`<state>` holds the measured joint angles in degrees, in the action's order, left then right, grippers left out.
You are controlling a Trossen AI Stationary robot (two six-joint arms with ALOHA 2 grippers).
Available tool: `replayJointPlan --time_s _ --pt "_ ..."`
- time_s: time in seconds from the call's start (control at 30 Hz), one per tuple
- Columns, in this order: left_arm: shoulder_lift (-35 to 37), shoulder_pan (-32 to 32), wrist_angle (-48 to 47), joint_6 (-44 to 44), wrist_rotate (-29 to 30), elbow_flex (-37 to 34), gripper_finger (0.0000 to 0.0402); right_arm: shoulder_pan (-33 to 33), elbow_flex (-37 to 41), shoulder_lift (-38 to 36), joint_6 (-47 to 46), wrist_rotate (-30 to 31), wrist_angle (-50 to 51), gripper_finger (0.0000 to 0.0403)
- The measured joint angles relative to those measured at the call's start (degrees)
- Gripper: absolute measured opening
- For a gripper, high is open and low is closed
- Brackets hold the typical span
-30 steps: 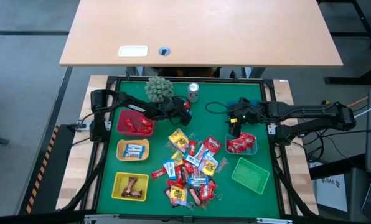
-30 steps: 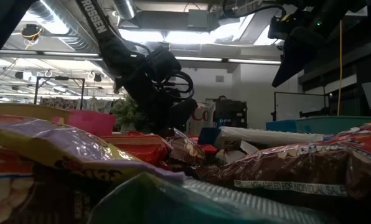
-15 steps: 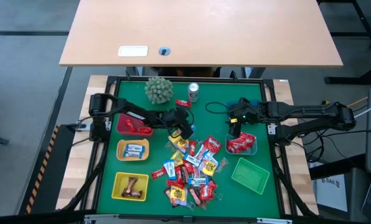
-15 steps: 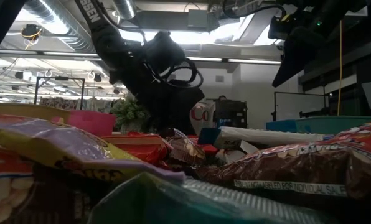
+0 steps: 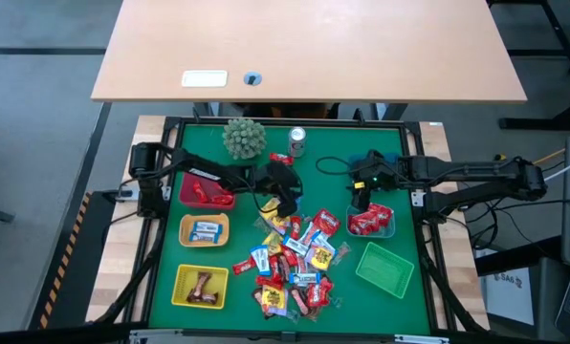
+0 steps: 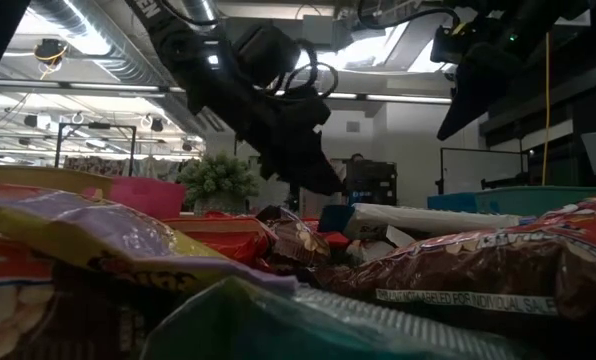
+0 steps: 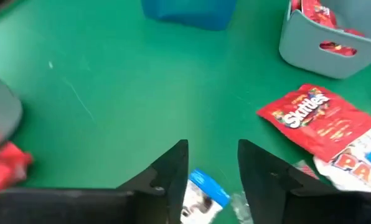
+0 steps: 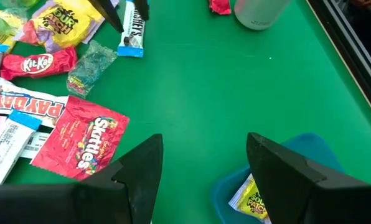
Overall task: Sort candy
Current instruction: Put the white chocolate bar into the orange bin
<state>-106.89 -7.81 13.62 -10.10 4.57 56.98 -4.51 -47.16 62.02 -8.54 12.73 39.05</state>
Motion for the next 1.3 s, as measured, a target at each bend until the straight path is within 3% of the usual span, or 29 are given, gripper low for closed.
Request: replayJointPlan --time_s 0.2,0.43,0.77,0.97,1.3 --pt "0.09 -0.04 -2.2 9.98 0.34 1.39 0.0177 0.0 0.0 0.0 0.02 -1.68 -0.01 0.0231" --pt "0.0 -0.64 -11.14 23.98 -0.53 1.39 0.0184 0.0 0.0 0.0 0.02 -1.83 -0.01 0.0231" --pt "-0.31 -4.52 -14.43 25.74 -4.72 1.39 0.0181 0.0 0.0 0.0 -0.02 -1.83 -0.01 0.0231" --pt "-0.31 -6.45 -14.55 26.52 -11.31 1.26 0.018 0.0 0.0 0.0 -0.02 -1.86 -0.01 0.0231" --pt "-0.75 -6.82 -15.06 31.51 -11.81 1.22 0.018 0.0 0.0 0.0 -0.02 -1.84 0.0 0.0231"
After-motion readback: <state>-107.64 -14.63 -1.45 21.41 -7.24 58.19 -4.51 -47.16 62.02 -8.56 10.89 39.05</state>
